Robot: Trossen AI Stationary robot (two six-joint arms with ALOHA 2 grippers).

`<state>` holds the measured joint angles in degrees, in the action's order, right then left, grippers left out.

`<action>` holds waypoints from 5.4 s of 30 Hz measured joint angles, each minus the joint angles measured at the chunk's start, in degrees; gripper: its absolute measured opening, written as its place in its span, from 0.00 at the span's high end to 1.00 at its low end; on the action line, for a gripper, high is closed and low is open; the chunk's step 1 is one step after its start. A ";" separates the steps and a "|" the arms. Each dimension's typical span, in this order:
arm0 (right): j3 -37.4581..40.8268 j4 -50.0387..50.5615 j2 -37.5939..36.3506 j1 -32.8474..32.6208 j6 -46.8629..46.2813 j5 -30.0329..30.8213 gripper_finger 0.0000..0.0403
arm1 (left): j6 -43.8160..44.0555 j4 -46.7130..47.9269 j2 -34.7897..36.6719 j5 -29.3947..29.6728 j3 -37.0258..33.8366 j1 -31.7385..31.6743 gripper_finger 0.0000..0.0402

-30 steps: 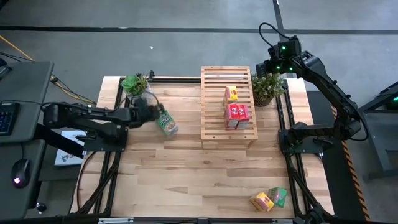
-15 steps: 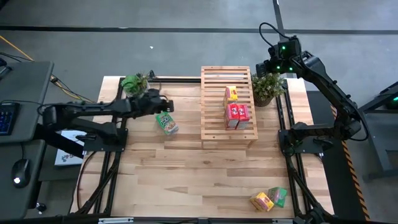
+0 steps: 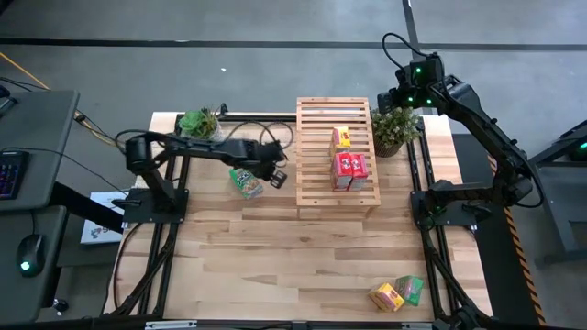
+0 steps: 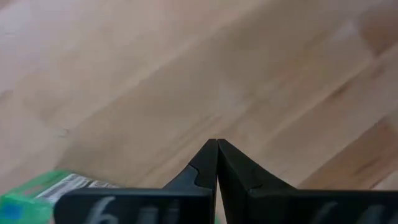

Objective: Stack cereal on shelf
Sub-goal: Put the top green cereal box on the shelf

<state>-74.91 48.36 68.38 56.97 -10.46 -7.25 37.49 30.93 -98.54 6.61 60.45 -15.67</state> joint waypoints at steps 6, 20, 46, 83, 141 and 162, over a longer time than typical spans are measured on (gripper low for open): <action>0.00 0.04 0.00 0.00 0.29 0.00 1.00 | -5.36 8.69 -3.10 -0.31 3.25 2.99 1.00; 0.00 0.04 0.00 0.02 1.53 0.02 1.00 | -9.18 25.78 2.48 -3.75 0.92 11.60 1.00; 0.00 0.11 0.00 0.02 2.75 0.00 1.00 | 63.19 18.53 16.63 42.84 -14.06 43.80 1.00; 0.00 0.28 0.02 0.02 1.96 0.01 1.00 | 86.94 28.29 -8.42 37.86 -4.64 43.13 1.00; 0.00 2.67 0.02 0.00 -0.18 -0.01 1.00 | 86.39 33.09 -1.48 49.24 -8.08 48.90 1.00; 0.00 2.90 0.00 0.02 -2.15 0.72 1.00 | 78.80 28.90 -3.00 56.08 -13.12 46.12 1.00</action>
<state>-74.91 51.26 68.38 56.99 -12.61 -6.52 116.29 59.83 -101.54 62.69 47.33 30.45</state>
